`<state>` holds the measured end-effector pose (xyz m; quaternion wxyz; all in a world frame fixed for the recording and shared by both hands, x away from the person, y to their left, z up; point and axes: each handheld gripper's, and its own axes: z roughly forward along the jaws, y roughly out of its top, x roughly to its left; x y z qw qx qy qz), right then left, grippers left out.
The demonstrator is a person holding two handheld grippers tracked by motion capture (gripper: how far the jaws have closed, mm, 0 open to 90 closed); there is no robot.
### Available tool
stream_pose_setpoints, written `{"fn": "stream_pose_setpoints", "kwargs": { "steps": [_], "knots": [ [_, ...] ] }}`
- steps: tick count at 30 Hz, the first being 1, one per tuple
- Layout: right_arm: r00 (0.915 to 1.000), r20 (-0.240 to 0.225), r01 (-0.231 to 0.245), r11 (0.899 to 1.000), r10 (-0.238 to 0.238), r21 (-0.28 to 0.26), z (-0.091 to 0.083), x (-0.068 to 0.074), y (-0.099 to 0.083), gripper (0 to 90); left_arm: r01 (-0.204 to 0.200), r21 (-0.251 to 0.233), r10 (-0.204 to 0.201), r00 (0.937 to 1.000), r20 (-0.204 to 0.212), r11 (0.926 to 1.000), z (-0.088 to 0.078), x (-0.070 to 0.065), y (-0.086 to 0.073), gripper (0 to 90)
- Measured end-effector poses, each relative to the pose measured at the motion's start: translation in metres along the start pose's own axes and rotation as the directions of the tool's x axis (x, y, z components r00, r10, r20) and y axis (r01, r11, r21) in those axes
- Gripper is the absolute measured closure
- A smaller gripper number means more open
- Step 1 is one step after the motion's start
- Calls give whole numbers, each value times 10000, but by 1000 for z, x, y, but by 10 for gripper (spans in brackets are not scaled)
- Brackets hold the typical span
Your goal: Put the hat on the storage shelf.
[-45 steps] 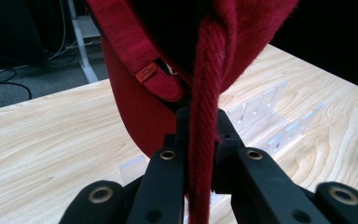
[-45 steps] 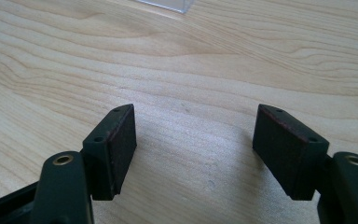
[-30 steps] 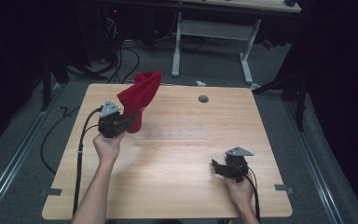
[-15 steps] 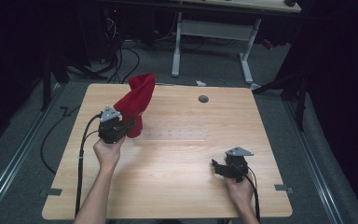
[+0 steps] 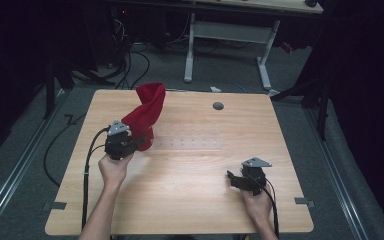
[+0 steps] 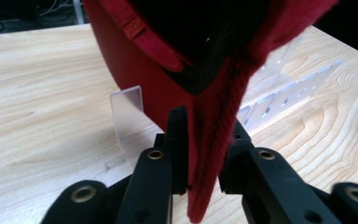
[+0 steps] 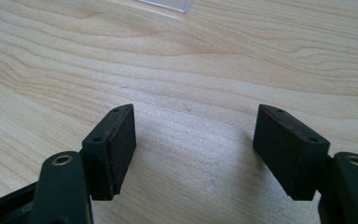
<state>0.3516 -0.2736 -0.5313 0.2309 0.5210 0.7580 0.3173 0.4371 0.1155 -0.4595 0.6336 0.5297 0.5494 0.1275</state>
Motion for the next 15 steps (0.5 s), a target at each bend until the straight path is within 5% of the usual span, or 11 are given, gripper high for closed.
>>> {"fn": "stream_pose_setpoints", "kwargs": {
  "steps": [12,15],
  "knots": [
    [10000,-56,29,10000,-29,7,0,0,0,299,98,81,-96,9995,-289,9999,-10,3,-2,454],
    [10000,-62,32,10000,-32,8,0,0,0,298,134,104,-131,9995,-294,9999,-13,1,0,438]
  ]
}}
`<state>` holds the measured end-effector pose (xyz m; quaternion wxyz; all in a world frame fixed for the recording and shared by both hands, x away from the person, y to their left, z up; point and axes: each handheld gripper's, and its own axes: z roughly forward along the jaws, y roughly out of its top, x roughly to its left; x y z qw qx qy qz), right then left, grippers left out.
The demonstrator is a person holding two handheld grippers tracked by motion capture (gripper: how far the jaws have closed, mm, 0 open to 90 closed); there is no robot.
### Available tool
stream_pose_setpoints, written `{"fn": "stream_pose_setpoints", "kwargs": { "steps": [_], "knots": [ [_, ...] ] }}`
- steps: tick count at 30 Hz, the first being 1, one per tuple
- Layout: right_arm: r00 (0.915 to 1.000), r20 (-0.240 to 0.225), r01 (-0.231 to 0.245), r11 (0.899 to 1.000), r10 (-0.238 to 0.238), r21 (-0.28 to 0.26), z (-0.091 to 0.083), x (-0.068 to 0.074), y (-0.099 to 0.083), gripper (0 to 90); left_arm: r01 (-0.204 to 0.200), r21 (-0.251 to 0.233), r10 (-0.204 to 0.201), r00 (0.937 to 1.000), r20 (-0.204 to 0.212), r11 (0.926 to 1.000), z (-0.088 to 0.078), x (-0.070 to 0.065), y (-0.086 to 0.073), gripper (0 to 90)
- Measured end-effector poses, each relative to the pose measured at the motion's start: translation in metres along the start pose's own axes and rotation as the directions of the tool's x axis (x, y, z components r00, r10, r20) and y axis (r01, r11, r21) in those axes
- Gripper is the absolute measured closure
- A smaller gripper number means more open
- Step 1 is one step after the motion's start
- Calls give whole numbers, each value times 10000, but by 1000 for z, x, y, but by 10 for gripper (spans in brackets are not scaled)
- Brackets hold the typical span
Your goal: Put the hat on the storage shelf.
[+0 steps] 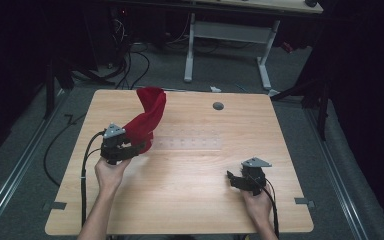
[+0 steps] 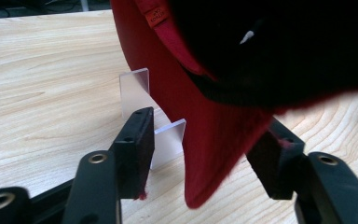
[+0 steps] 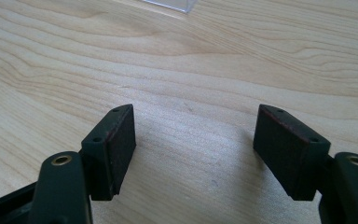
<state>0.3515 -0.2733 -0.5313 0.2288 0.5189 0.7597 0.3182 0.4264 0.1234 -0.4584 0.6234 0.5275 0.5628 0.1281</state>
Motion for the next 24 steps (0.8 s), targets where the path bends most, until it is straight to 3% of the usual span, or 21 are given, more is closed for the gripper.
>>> {"fn": "stream_pose_setpoints", "kwargs": {
  "steps": [9,19,24],
  "knots": [
    [10000,1,1,10000,-1,1,0,0,0,298,36,-46,-36,10000,43,10000,-7,-1,2,375],
    [10000,3,-3,10000,3,0,0,0,0,298,166,-336,-166,9999,-4,9993,-22,3,3,368],
    [10000,2,-7,10000,7,0,0,0,0,298,49,-465,-46,10000,66,9989,-31,2,3,368]
  ]
}}
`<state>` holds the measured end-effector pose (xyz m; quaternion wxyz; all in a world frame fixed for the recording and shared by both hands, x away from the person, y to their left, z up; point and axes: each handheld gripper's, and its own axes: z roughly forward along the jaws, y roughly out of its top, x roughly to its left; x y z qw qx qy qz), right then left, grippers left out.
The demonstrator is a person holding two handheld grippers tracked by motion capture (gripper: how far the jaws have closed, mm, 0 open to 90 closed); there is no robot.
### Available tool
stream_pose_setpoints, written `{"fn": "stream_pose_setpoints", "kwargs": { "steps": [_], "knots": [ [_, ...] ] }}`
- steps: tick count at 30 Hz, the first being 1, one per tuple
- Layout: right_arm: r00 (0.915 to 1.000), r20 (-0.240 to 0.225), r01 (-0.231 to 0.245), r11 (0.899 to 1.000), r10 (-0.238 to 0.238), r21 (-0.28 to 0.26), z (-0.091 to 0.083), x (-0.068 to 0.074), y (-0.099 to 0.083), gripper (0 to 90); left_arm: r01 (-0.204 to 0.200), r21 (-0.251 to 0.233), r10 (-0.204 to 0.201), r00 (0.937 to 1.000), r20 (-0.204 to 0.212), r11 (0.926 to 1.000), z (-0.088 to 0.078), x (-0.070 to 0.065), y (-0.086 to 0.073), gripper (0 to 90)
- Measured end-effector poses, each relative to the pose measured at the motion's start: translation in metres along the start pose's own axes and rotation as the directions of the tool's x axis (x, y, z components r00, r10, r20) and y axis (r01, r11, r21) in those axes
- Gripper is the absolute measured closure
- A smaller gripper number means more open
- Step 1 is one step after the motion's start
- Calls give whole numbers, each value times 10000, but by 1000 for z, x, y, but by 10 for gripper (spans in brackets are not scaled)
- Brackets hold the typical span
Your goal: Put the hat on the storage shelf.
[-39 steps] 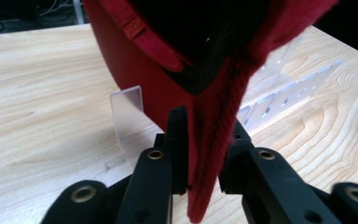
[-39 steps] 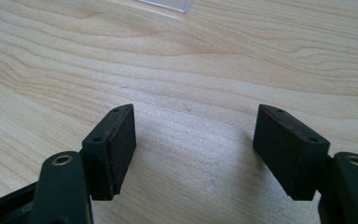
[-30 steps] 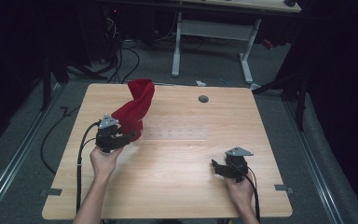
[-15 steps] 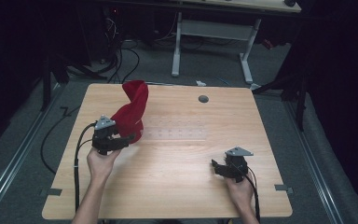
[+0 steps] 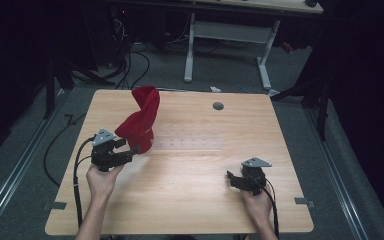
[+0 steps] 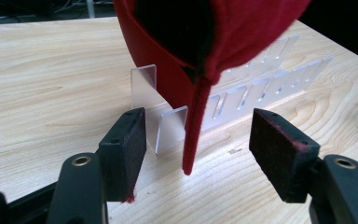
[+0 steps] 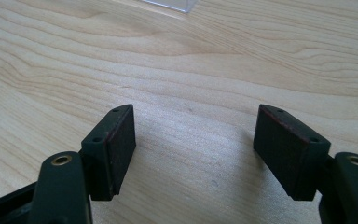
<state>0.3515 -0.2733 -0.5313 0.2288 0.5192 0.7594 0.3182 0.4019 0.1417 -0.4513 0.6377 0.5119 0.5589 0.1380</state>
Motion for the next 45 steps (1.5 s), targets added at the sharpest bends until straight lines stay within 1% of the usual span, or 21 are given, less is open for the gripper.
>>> {"fn": "stream_pose_setpoints", "kwargs": {
  "steps": [7,10,15,16,23,25,29,32,45],
  "knots": [
    [10000,2,9,10000,-9,-7,0,0,0,298,82,-243,-80,9999,92,9997,-10,0,1,361],
    [10000,7,17,10000,-17,-11,0,0,0,298,154,-399,-149,9998,124,9991,-15,0,2,345],
    [10000,4,7,10000,-7,-7,0,0,0,298,141,-533,-131,9997,189,9985,-22,0,1,327],
    [10000,10,0,10000,0,-7,0,0,0,298,188,-559,-177,9997,195,9983,-23,0,1,327],
    [10000,12,3,10000,-3,-10,0,0,0,298,275,-482,-265,9994,200,9985,-30,1,-2,331],
    [10000,13,4,10000,-4,-10,0,0,0,298,372,-442,-363,9991,225,9983,-32,1,-3,333],
    [10000,13,2,10000,-1,-11,0,0,0,298,369,-379,-361,9991,222,9986,-34,0,-6,336],
    [10000,15,5,10000,-5,-8,0,0,0,298,463,-339,-454,9986,266,9984,-35,0,-9,336],
    [10000,18,5,10000,-5,-8,0,0,0,298,320,-22,-320,9994,118,9995,-38,1,-26,340]
  ]
}}
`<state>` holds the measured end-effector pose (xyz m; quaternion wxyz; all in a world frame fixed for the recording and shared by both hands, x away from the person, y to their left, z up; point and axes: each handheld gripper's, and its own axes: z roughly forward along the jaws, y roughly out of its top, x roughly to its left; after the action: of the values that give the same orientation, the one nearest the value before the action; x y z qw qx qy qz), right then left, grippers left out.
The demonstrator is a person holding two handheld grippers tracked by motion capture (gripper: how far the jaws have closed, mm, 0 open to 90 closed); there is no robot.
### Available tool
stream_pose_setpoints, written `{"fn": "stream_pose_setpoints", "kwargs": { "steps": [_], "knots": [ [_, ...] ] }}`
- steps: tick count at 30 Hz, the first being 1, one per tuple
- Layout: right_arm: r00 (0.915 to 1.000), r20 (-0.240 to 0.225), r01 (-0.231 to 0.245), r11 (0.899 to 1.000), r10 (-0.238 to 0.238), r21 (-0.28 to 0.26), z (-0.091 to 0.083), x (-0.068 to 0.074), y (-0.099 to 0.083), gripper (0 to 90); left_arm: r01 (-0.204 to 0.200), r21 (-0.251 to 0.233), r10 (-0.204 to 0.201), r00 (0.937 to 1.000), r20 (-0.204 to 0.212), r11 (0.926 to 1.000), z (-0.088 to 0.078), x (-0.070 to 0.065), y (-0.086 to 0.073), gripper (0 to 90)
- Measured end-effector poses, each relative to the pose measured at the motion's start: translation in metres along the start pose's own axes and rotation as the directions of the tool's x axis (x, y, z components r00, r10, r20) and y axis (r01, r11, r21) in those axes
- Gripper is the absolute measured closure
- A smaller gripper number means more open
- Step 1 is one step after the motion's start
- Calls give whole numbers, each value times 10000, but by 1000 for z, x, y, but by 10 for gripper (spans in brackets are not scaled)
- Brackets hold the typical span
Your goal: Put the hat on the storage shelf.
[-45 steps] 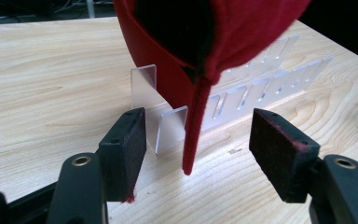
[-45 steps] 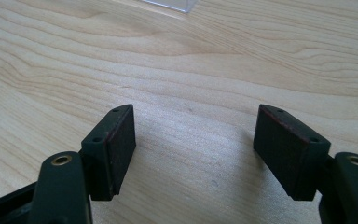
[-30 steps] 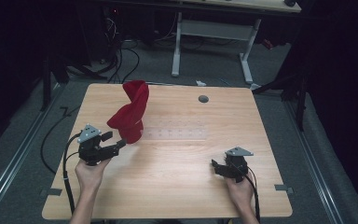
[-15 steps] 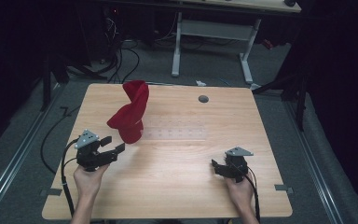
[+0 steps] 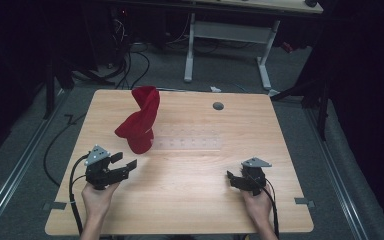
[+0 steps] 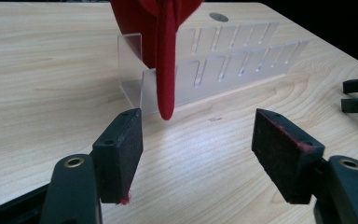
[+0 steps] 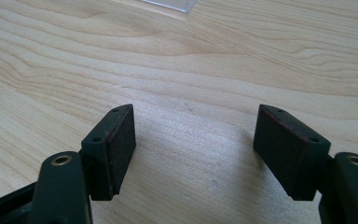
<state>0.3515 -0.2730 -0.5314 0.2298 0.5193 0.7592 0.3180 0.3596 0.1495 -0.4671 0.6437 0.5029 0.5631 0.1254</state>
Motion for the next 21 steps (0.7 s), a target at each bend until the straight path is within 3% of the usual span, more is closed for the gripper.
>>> {"fn": "stream_pose_setpoints", "kwargs": {
  "steps": [12,21],
  "knots": [
    [10000,-2,-21,10000,21,6,0,0,0,298,93,293,-86,9996,-261,9995,2,7,-18,339],
    [10000,-3,-6,10000,6,8,0,0,0,298,-227,687,279,9968,-752,9974,8,17,-37,338]
  ]
}}
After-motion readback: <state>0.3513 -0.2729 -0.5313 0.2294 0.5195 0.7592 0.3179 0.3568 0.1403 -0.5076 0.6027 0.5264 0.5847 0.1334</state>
